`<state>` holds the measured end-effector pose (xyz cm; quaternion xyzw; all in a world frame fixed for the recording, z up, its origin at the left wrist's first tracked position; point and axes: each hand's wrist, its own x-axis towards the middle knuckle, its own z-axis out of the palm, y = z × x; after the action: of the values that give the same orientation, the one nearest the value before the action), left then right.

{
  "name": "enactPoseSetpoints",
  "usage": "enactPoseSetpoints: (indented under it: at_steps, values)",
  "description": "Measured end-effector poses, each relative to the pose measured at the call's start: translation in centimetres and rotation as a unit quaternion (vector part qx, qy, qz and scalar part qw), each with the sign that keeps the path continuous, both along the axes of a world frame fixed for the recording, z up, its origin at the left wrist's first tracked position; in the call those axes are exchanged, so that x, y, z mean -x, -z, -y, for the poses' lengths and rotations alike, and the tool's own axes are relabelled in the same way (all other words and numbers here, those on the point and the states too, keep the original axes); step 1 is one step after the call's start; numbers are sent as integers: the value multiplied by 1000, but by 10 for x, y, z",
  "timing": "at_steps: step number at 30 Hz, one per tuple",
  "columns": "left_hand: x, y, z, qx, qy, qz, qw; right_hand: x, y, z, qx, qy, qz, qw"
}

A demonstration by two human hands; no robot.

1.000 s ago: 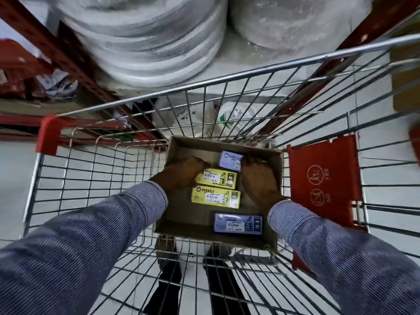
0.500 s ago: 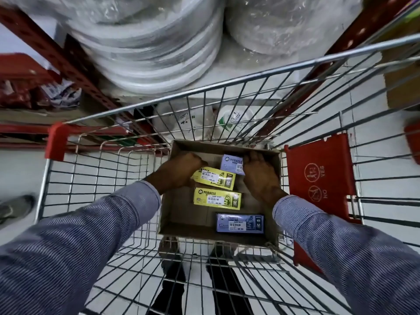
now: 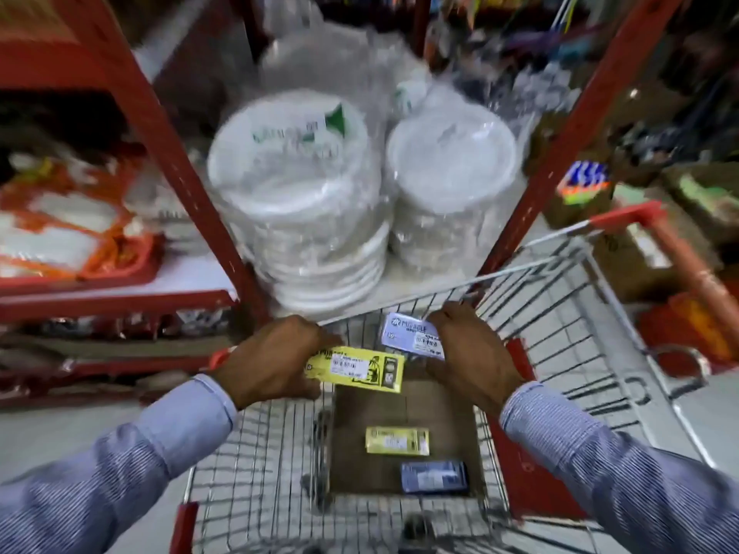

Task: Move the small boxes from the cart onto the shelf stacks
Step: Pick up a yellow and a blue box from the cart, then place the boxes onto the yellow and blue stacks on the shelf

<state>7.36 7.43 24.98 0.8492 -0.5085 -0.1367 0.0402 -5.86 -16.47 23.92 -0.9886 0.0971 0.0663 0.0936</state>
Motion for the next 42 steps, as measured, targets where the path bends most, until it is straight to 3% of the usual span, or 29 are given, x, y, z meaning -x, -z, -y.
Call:
enactPoseSetpoints:
  at_steps: [10,20,31,42]
  values:
    - [7,-242,-43,98,-26,138,985,9,-247,-23,100,13,218,971]
    - [-2,-394,-55,242,-68,230,940,19,-411,-11,172,33,348,921]
    - [-67,-431,9,302,-117,283,903,-50,-438,40,210,27,379,901]
    - [-120,-417,43,259,-123,271,919,-115,-405,76,237,13,368,899]
